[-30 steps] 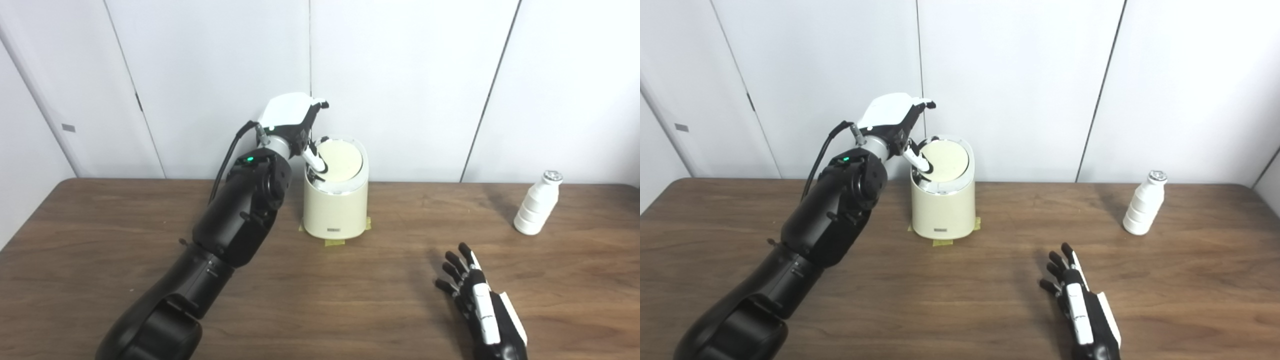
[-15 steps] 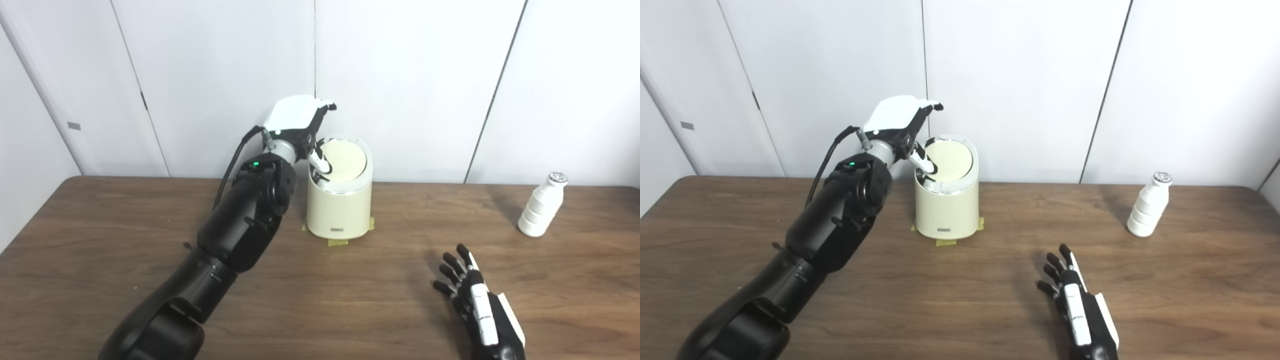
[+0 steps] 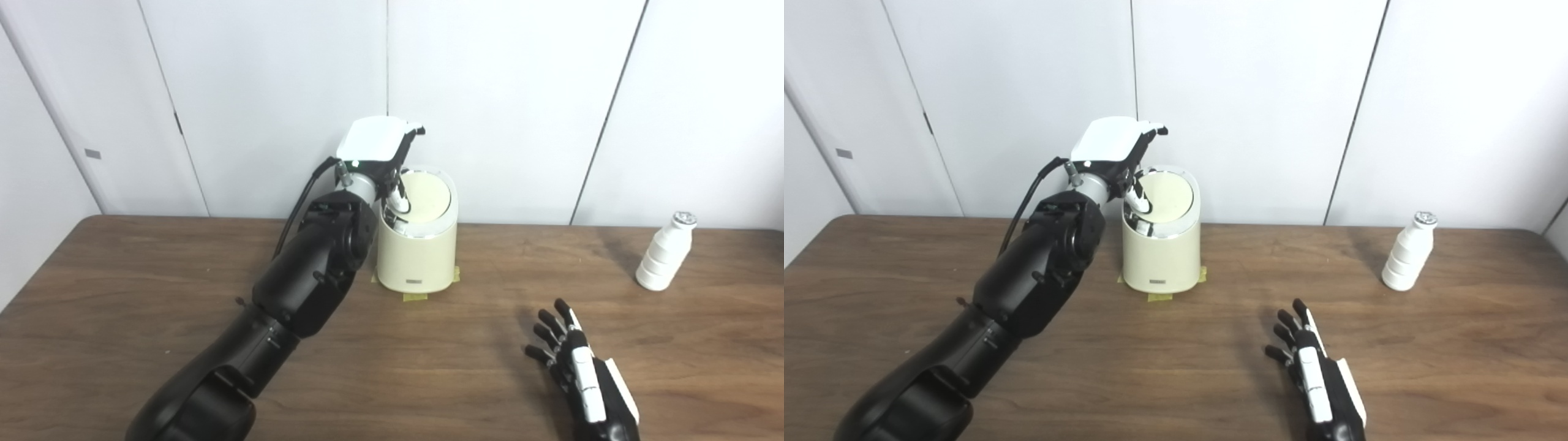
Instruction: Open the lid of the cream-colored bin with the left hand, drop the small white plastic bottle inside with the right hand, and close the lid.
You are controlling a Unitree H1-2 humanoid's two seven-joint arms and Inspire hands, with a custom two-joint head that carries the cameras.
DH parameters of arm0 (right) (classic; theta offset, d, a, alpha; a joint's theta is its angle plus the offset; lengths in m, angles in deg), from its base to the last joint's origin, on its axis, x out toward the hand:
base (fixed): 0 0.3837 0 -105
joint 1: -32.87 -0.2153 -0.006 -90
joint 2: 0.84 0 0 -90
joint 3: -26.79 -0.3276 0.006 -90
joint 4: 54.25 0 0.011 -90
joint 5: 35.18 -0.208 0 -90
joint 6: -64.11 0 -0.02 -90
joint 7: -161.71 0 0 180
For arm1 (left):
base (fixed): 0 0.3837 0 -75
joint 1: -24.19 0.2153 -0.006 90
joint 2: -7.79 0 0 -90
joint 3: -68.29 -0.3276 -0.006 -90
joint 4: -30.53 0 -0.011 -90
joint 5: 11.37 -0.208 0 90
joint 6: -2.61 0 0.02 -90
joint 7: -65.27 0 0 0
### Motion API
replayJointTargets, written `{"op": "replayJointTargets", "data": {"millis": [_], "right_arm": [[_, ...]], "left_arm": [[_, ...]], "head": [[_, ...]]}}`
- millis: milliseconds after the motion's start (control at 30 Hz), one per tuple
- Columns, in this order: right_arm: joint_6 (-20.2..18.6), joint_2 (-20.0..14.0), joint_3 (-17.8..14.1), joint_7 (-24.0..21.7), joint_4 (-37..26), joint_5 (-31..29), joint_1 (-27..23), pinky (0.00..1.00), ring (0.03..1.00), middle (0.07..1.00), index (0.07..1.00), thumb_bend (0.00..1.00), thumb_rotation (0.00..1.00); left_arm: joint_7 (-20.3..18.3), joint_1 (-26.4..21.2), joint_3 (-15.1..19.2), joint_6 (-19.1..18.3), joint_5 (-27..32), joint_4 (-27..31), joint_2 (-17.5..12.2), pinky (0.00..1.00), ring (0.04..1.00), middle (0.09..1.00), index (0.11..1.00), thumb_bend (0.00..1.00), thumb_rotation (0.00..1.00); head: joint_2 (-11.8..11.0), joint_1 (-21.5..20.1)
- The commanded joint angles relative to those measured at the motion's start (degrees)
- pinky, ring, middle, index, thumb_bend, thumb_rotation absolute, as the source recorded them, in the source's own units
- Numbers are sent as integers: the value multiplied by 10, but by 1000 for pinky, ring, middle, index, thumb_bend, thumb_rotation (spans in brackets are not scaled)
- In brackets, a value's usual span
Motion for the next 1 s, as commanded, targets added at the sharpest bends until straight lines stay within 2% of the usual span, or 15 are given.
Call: {"op": "replayJointTargets", "data": {"millis": [0,233,467,633,867,967], "right_arm": [[9,17,2,2,-21,-1,35,824,928,943,1000,525,1000],[7,18,3,7,-27,1,35,809,922,936,1000,518,1000],[5,16,4,7,-24,3,30,811,927,939,1000,531,1000],[3,16,5,9,-23,7,25,808,924,937,1000,531,1000],[2,12,7,6,-19,5,23,813,924,935,1000,541,1000],[2,11,8,4,-18,3,22,811,919,931,1000,539,1000]], "left_arm": [[-4,-7,-13,16,-1,2,7,911,922,914,908,922,0],[-12,-5,-30,14,-18,2,0,919,926,922,914,933,0],[-20,-5,-26,19,-12,1,-8,925,926,918,914,944,0],[-25,-10,-5,11,5,15,-10,919,919,911,902,936,0],[-41,-25,43,-11,41,52,-14,937,932,926,918,902,0],[-34,-28,65,-17,56,64,-12,905,908,910,910,907,0]], "head": [[1,-3],[2,-3],[3,-2],[3,-3],[3,-1],[4,-1]]}}
